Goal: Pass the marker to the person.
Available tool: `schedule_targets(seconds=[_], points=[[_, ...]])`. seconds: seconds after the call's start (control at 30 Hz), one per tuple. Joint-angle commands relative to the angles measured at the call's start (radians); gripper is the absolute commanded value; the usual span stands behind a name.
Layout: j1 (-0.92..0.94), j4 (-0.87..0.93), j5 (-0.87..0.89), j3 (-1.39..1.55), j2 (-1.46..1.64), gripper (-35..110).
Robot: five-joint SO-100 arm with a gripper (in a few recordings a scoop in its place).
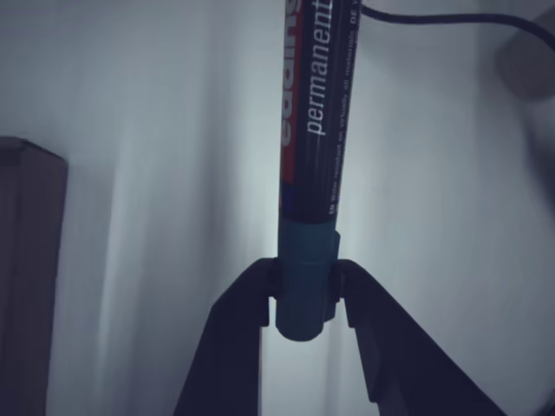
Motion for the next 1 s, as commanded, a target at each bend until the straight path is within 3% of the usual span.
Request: schedule_targets(seconds=[0.0,0.1,0.33,0.5,0.73,0.97], points=[[-0.101,-0.029,0.021,-0.057,0.021,-5],[-0.184,-0.130,0.061,0.006,0.041,-5],[-0.321,-0.112,0.106,-0.011,0.072,-5],[-0.302,0.094,0.100,-0.103,0.067,-5],[-0.202,0.356,-0.199,-0.054,0.109,-5],[-0.155,0.336,-0.350,-0.061,0.094,-5]])
